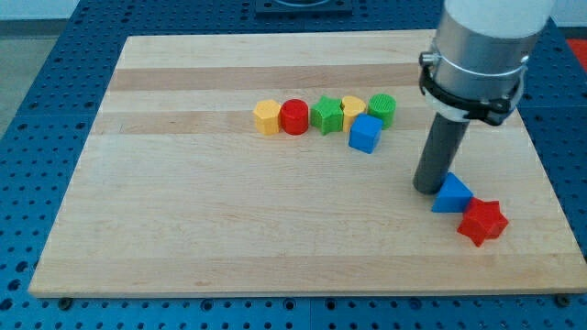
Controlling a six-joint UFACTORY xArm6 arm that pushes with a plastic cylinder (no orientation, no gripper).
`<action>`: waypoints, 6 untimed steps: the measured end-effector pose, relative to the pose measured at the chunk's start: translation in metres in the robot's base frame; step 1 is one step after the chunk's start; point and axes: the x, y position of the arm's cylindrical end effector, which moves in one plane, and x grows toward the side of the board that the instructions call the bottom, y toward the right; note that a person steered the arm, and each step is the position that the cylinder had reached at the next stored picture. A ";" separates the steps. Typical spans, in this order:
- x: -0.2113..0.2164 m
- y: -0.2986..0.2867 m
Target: Move the red circle a bit up
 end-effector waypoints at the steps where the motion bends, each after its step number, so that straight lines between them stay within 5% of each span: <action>1: 0.007 0.009; 3: -0.014 0.001; 6: -0.050 -0.157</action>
